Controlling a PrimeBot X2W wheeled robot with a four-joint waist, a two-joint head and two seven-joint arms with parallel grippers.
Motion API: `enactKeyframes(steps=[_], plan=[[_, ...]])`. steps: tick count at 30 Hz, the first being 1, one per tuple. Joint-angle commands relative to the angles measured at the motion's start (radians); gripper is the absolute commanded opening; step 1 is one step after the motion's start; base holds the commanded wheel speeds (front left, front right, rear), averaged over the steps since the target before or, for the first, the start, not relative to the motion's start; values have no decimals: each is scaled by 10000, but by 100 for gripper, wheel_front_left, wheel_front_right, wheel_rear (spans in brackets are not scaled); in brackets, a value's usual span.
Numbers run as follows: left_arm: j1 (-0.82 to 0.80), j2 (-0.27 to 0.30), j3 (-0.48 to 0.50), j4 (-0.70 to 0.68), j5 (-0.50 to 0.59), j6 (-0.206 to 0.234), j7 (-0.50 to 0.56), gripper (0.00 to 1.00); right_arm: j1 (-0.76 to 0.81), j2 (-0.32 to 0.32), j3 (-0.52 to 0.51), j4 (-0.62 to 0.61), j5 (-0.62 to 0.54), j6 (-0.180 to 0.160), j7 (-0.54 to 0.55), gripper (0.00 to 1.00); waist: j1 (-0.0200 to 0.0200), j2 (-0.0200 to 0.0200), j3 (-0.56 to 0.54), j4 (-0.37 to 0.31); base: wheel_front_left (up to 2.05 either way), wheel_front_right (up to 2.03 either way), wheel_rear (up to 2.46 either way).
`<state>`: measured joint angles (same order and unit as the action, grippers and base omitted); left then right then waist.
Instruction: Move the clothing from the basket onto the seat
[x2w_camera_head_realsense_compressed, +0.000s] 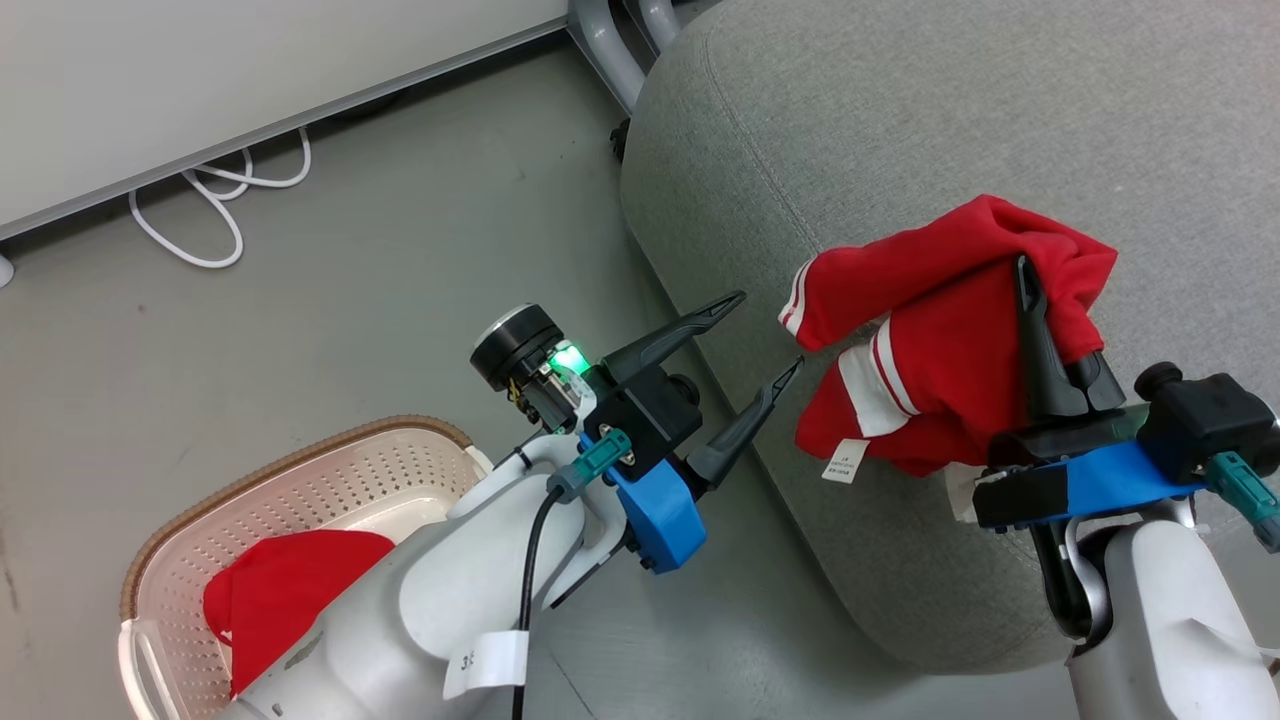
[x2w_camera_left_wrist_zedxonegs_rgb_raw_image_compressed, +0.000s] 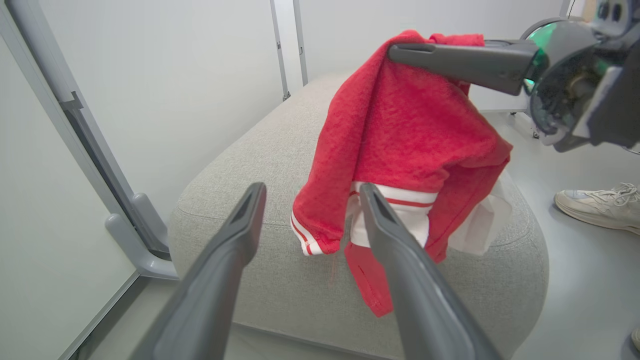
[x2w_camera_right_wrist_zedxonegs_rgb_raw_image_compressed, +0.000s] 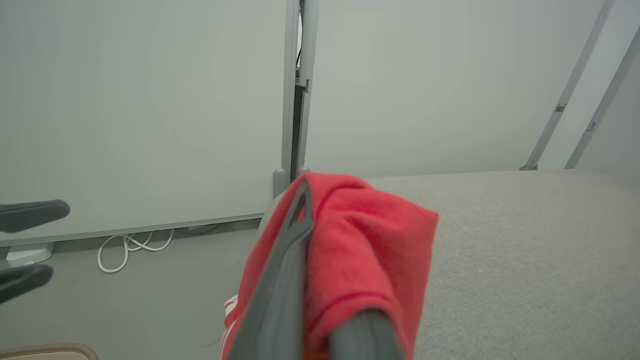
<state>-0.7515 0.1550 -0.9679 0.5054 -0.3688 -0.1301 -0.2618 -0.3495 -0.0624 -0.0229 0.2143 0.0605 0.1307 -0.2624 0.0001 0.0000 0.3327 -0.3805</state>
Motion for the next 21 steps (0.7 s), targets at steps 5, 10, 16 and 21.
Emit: enactKeyframes(steps=[5, 10, 16, 21], plan=[[-184, 71, 70, -67, -41, -3, -49, 100, -301, 19, -1, -108, -89, 1, -38, 0, -1, 0, 85, 51, 0, 0, 0], [-278, 225, 252, -162, 119, -3, -49, 100, -1246, -340, -100, -426, -150, 1, -38, 0, -1, 0, 433, 14, 0, 0, 0], [-590, 522, 366, -228, 294, -3, -50, 100, -3103, -1039, -858, -867, -167, 1, -38, 0, -1, 0, 1298, 72, 0, 0, 0], [-1145, 851, 425, -386, 480, -3, -36, 100, -4703, -1819, -2029, -1035, -91, 1, -38, 0, -1, 0, 2276, 212, 0, 0, 0]])
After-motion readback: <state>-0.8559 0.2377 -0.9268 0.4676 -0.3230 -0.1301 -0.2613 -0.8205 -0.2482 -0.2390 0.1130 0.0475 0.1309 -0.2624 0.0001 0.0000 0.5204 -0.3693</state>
